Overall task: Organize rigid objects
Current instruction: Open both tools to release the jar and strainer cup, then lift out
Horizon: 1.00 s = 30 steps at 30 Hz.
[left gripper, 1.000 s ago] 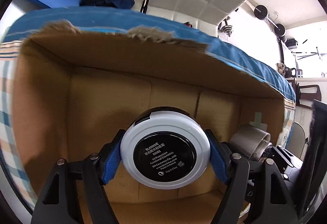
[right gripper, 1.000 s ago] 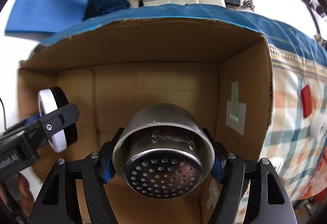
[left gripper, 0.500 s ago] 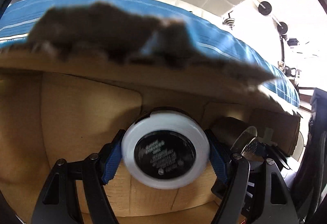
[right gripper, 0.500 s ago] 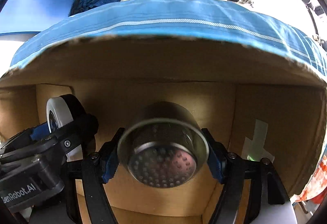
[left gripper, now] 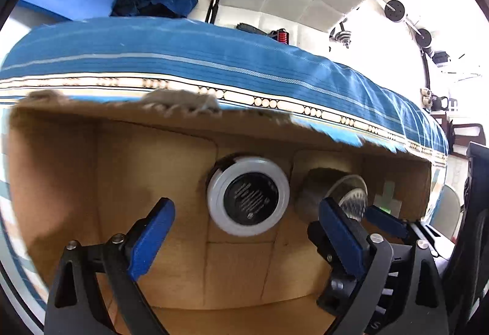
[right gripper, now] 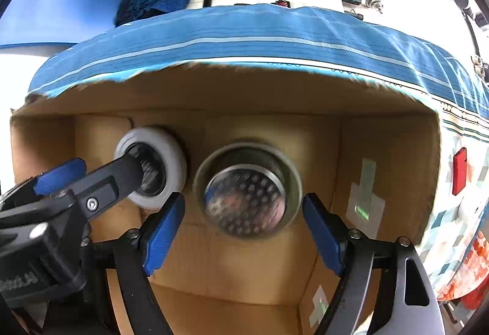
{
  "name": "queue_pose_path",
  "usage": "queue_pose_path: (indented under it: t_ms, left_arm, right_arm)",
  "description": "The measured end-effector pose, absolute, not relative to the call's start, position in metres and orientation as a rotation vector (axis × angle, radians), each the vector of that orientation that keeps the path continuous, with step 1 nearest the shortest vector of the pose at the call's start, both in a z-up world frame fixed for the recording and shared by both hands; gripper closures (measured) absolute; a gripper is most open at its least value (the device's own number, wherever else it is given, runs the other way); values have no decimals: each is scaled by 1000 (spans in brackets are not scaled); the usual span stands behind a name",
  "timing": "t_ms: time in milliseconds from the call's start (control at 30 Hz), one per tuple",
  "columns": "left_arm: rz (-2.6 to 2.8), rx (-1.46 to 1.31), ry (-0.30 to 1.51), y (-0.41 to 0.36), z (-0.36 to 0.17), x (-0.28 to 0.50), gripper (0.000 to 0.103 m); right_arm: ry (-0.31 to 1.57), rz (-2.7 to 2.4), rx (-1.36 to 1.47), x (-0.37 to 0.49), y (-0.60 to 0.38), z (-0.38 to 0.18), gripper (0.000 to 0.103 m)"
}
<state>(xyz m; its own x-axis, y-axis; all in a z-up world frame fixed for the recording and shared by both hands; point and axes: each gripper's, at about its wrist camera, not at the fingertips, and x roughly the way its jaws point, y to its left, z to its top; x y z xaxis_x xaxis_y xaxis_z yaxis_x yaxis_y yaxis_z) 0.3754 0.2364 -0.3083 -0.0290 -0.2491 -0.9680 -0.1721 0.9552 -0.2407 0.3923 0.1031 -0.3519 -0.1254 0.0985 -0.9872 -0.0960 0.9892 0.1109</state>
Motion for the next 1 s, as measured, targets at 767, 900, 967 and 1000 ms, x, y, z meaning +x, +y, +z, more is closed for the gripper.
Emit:
queue_pose_path:
  t_ms: [767, 900, 967, 1000]
  left_arm:
    - [52, -115, 1390, 245, -222, 248, 0]
    - [67, -89, 1333, 242, -199, 224, 0]
    - [71, -85, 1312, 240, -190, 213, 0]
    - [72, -80, 1302, 239, -185, 208, 0]
  right_arm:
    - [1543, 154, 11, 249, 89, -268, 0]
    - [1503, 171, 20, 226, 83, -247, 0]
    - [1478, 175, 13, 213, 81, -235, 0]
    - [1462, 177, 9, 207, 79, -229, 0]
